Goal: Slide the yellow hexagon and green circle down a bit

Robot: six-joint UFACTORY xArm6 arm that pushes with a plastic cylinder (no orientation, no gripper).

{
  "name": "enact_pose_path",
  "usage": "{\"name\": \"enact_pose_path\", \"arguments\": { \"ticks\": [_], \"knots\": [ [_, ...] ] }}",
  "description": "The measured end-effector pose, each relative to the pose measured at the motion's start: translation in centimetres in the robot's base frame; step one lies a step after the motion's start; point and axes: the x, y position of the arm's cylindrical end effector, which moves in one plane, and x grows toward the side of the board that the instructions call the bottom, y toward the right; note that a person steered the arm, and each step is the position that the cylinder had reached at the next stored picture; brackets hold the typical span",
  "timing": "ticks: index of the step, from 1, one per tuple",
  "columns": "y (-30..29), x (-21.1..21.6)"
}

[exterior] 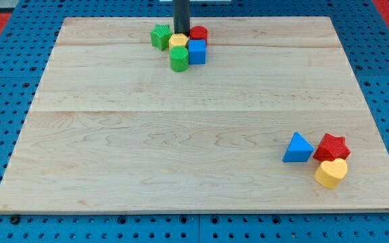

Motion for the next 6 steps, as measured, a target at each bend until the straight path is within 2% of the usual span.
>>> {"name": "enact_pose_path", "arguments": {
  "ticks": [2, 3, 5, 6],
  "knots": [
    [-4.8, 1.0],
    [-1.7, 1.5],
    [4.3, 11.4],
    [8.6, 11.4]
  ]
}}
